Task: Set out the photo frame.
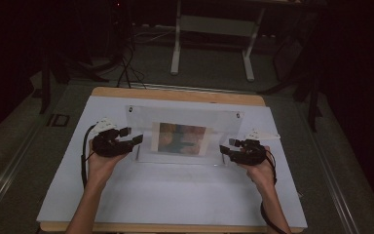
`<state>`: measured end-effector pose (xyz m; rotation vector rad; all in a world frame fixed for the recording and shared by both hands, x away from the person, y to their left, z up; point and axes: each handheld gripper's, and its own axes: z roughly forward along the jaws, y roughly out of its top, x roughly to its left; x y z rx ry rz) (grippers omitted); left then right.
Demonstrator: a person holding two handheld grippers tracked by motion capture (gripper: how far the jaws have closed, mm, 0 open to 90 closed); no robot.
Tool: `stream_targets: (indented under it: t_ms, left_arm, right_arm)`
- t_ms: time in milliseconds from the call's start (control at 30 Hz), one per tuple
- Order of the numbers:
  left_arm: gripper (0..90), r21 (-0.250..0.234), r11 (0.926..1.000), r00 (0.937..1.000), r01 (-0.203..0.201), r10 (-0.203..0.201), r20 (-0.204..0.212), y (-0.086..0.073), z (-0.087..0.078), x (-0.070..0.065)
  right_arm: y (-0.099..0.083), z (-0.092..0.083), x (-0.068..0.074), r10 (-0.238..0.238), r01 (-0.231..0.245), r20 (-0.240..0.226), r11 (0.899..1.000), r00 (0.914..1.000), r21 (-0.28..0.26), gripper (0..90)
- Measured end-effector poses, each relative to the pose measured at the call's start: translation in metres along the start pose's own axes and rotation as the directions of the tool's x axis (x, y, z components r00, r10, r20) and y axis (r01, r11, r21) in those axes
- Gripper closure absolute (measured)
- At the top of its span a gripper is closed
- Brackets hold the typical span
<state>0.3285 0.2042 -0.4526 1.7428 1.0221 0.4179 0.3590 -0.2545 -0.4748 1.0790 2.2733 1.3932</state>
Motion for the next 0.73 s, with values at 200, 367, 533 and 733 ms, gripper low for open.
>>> stream_targets:
  t_ms: [200, 367, 533, 733]
  left_arm:
    - [37.5, -0.019, 0.9998, 1.0000, 0.003, -0.003, -0.008, 0.004, -0.014, 0.004]
    - [37.8, -0.015, 0.9997, 0.9990, 0.022, -0.022, -0.038, 0.004, -0.024, 0.016]
    - [38.2, -0.008, 0.9988, 0.9966, 0.048, -0.049, -0.067, 0.001, -0.033, 0.029]
    - [38.3, 0.060, 0.9955, 0.9871, 0.073, -0.064, -0.147, -0.008, -0.031, 0.044]
  right_arm:
    - [0.003, -0.010, -0.003, -0.008, 0.008, -0.009, 1.000, 0.9999, -0.005, 37.9]
    - [0.004, -0.026, -0.014, 0.001, -0.001, 0.031, 1.000, 0.9995, 0.014, 36.3]
    - [0.002, -0.034, -0.023, 0.007, -0.010, 0.064, 0.999, 0.9979, 0.037, 36.1]
    - [-0.007, -0.034, -0.036, -0.023, 0.001, 0.177, 0.993, 0.9840, 0.120, 33.8]
